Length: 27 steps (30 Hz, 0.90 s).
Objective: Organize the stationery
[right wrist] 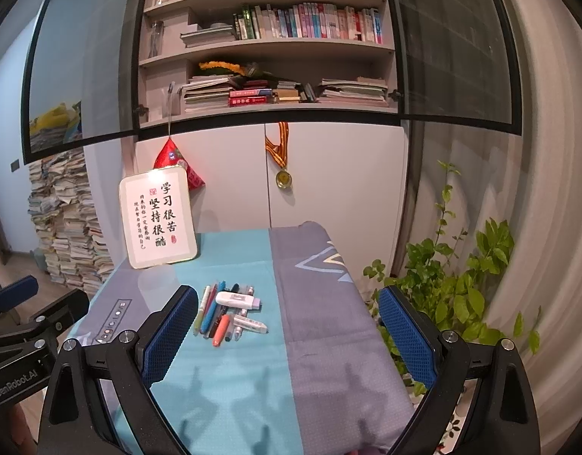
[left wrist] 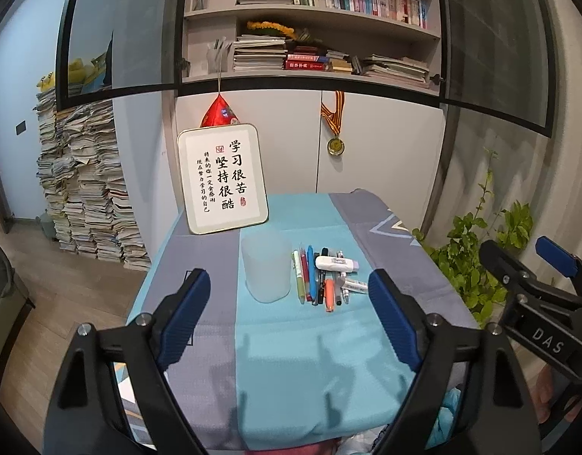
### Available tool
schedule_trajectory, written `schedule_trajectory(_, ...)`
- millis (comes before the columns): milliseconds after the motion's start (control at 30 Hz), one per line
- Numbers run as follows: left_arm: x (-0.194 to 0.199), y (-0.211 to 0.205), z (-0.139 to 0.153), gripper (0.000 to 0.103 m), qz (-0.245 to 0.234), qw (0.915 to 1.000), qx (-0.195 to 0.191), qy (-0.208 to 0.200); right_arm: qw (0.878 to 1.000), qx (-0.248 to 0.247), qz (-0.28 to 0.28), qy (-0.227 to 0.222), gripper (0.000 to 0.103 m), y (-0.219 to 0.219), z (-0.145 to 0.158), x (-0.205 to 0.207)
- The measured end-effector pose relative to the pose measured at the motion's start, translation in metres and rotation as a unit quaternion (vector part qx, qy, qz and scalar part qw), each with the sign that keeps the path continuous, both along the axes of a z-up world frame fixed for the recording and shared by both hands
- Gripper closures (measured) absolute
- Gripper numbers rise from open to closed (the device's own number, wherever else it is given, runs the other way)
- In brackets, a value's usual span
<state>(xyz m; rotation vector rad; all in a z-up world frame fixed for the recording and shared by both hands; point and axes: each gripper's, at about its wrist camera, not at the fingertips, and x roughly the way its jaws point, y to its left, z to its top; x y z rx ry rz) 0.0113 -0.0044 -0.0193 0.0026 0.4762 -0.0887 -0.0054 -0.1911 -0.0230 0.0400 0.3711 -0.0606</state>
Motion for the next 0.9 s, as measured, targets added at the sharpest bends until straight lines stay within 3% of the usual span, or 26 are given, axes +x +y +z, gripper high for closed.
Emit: schedule_trajectory(900, 0.017, -0.015, -0.007, 0.018, -0.045, 0.9987, 0.014, 0.019, 1.000, 0.009, -0.001, 0.021, 0.007, -0.006, -0.020, 0.018)
